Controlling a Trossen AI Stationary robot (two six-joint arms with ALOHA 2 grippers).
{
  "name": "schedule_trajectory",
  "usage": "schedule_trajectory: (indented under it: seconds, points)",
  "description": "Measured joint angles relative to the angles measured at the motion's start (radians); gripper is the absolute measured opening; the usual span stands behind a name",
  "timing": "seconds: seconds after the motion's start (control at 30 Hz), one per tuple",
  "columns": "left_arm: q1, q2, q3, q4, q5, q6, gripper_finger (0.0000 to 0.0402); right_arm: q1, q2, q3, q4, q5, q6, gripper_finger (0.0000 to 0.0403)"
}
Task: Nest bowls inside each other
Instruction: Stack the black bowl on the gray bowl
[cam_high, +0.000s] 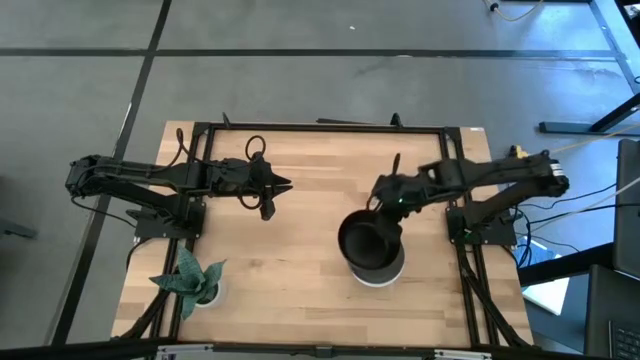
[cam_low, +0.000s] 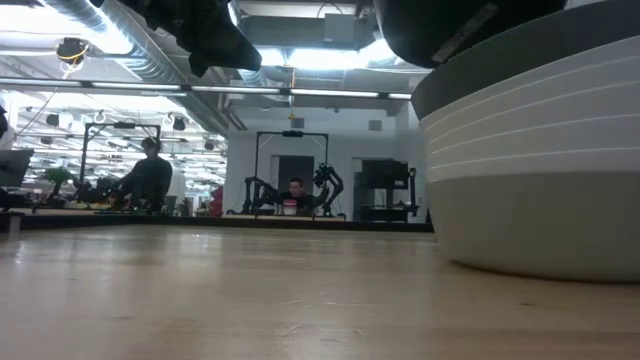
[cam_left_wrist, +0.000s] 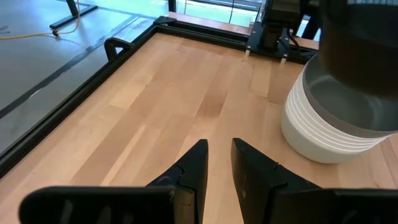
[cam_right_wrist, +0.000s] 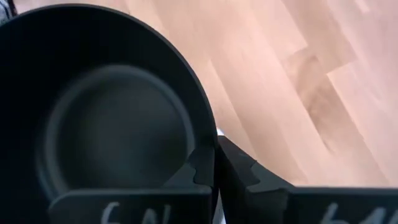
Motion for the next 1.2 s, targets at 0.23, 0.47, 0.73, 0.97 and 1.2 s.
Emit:
schedule_trajectory:
  seconds: [0.23,0.47,0.73,0.97,1.2]
  points:
    - [0.0,0.0,0.0,0.0,0.0,-0.005,0.0066,0.051,0.041,0.0,-0.049,0.007,0.041,0.0006]
    - [0.0,0.0,0.0,0.0,0.0,-0.007,0.0066,0.104,0.033,0.0,-0.087,0.079,0.097,0.0006]
    - [0.0,0.0,0.0,-0.001,0.0,-0.012,0.0066,0.123,0.029,-0.064,-0.049,0.089,0.112,0.0006]
    - [0.0,0.0,0.0,-0.014,0.001,-0.027,0.0066,0.123,0.029,-0.168,0.045,0.059,0.127,0.0006]
    - [0.0,0.0,0.0,-0.019,0.0,-0.032,0.0066,0.123,0.018,-0.229,0.059,0.048,0.138,0.0008]
